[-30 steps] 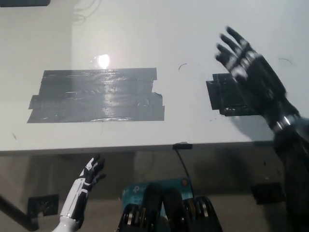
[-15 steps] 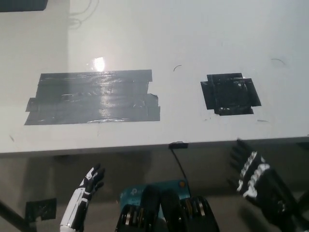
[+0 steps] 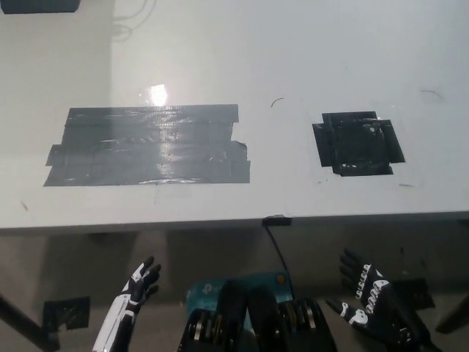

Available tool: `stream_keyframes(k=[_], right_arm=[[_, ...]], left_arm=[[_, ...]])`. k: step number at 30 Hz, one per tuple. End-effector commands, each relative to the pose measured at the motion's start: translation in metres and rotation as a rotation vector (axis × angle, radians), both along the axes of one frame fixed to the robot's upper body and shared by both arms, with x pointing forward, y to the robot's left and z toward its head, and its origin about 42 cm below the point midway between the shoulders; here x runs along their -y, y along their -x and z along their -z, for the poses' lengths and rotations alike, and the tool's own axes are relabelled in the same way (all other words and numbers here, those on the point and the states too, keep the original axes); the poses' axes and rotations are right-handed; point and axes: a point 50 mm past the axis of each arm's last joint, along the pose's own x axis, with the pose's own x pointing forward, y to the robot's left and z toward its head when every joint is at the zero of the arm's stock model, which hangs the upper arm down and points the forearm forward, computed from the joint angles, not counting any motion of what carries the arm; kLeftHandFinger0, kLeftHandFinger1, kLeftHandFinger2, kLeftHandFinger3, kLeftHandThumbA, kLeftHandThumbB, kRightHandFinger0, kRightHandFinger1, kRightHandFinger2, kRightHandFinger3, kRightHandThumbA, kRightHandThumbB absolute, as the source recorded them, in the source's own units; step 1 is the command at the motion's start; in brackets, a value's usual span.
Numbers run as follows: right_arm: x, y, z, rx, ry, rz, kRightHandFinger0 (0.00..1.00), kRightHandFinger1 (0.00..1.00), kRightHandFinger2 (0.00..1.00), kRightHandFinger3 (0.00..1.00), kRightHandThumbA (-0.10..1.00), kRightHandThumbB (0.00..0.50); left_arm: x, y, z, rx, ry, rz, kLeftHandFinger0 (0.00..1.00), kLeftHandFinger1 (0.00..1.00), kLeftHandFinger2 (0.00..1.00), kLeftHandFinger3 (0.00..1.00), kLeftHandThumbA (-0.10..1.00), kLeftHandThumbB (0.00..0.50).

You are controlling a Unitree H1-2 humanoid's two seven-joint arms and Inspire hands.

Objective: A spray bottle is kept on the black marked spot on the table infront of the robot and the robot extends its right arm to pick it up and hands it to a person

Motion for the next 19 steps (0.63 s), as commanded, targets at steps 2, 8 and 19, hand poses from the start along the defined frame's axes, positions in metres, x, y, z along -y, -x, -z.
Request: stream_keyframes(k=[2, 8, 19], right_arm=[[0.004, -0.001, -0.007, 0.079, 0.042, -0.005, 1.00, 1.00, 1.00, 1.00, 0.91, 0.458], [0.007, -0.004, -0.008, 0.087, 0.041, 0.007, 1.00, 1.00, 1.00, 1.00, 0.91, 0.421], [0.011, 0.001, -0.014, 0.081, 0.022, 0.018, 1.00, 1.00, 1.00, 1.00, 0.88, 0.429]], left_arm=[[0.002, 0.000, -0.008, 0.058, -0.018, 0.015, 1.00, 1.00, 1.00, 1.00, 1.00, 0.360], [0.001, 0.000, -0.009, 0.056, -0.030, -0.011, 1.00, 1.00, 1.00, 1.00, 1.00, 0.371], [0.003, 0.011, -0.011, 0.065, -0.042, -0.048, 1.00, 1.00, 1.00, 1.00, 1.00, 0.344]])
